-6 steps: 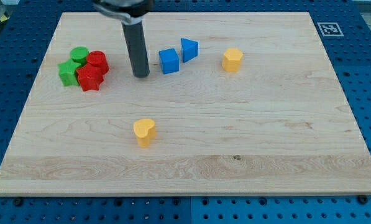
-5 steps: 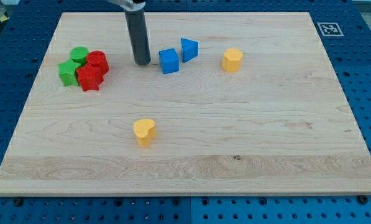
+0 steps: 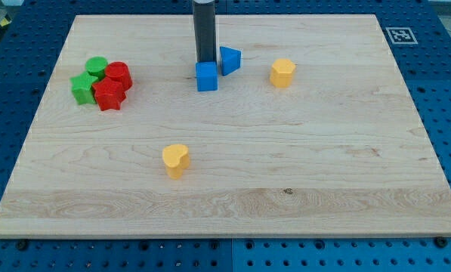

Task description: Move the cube diagonally top right to yellow heart

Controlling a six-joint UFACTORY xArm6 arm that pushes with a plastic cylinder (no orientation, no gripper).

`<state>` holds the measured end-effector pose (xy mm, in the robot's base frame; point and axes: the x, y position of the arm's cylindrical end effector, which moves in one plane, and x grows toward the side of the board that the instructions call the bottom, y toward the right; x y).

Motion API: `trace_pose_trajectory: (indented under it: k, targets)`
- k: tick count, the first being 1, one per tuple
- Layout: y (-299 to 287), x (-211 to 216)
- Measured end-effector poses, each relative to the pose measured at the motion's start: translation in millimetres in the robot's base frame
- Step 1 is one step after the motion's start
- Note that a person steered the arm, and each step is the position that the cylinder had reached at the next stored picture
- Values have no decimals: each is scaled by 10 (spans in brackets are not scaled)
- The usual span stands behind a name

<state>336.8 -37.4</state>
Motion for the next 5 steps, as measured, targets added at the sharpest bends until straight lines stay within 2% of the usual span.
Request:
trace_pose_trajectory:
  k: [2,5]
  targets:
    - [-54,367]
    - [237,951]
